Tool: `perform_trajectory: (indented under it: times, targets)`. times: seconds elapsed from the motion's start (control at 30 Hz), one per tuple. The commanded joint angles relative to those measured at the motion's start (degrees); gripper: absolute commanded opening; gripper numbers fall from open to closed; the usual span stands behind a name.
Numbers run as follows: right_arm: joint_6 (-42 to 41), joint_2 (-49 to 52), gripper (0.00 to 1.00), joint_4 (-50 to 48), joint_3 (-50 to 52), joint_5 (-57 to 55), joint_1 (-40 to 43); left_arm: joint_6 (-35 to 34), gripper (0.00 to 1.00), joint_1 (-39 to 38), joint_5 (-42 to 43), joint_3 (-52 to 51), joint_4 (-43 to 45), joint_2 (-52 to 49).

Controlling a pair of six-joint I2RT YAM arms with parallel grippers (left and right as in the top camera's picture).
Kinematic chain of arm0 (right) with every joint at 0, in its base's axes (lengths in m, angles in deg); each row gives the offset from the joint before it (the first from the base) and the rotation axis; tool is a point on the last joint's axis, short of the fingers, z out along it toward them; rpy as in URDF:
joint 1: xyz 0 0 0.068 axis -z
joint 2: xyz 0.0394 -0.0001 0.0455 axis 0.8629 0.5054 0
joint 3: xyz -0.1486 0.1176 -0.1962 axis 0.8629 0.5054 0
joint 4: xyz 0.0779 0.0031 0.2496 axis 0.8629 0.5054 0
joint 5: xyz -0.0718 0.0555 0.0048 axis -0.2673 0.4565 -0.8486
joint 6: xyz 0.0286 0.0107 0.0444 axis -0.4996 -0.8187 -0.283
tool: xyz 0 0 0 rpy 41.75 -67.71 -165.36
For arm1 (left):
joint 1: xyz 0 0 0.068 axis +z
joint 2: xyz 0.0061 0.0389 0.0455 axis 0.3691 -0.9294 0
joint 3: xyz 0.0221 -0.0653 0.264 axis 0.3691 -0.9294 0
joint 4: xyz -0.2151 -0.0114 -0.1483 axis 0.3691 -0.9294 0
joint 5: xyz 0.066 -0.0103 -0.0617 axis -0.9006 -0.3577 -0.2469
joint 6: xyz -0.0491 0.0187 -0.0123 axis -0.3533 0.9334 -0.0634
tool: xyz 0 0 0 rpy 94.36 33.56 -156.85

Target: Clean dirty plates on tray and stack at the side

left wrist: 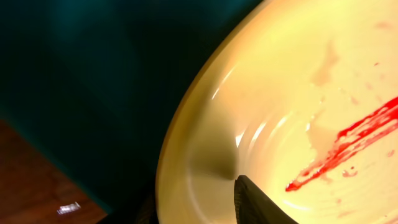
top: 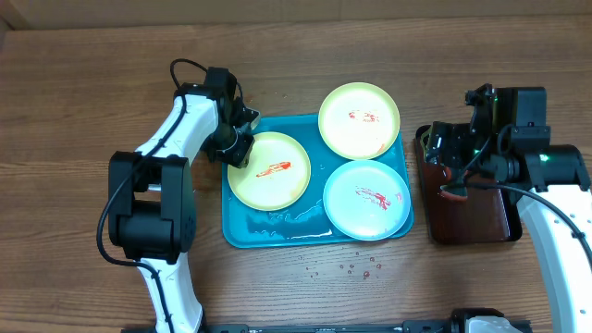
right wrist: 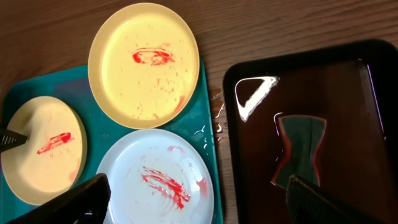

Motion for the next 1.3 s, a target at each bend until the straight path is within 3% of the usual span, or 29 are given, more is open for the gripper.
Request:
perform_trajectory:
  times: [0.0,0.17,0.3,0.57,0.73,1.0,1.27]
  targets:
    - [-4.3,-0.4,0.90,-0.1,-1.2,-2.4,-0.2,-12.3,0.38,-0.5,1.4,0.7,-3.0,-0.5]
    - [-6.1,0.6,0.84,0.4,-1.2,-3.8,-0.2,-22.1,0.29,-0.4,1.4,0.4,-5.0,-0.5]
    - [-8.6,1.7,0.83,2.1,-1.2,-7.7,0.3,-23.4,0.04,-0.4,1.4,0.4,-5.4,-0.5]
    - [-6.7,3.9,0.75,2.6,-1.2,-7.6,8.0,-23.5,0.04,-0.4,0.6,0.4,-4.5,-0.5]
    - [-5.3,10.1,0.72,2.7,-1.2,-7.5,11.9,-29.2,0.04,-0.4,0.5,0.4,-4.5,-0.5]
    - [-5.1,20.3,0.43,2.7,-1.0,-8.5,11.8,-31.8,0.04,-0.4,-0.7,0.4,-4.4,-0.5]
    - [-5.1,28.9,0.41,0.1,-0.7,-9.0,11.8,-31.7,0.04,-0.4,-0.7,0.4,-4.2,-0.5]
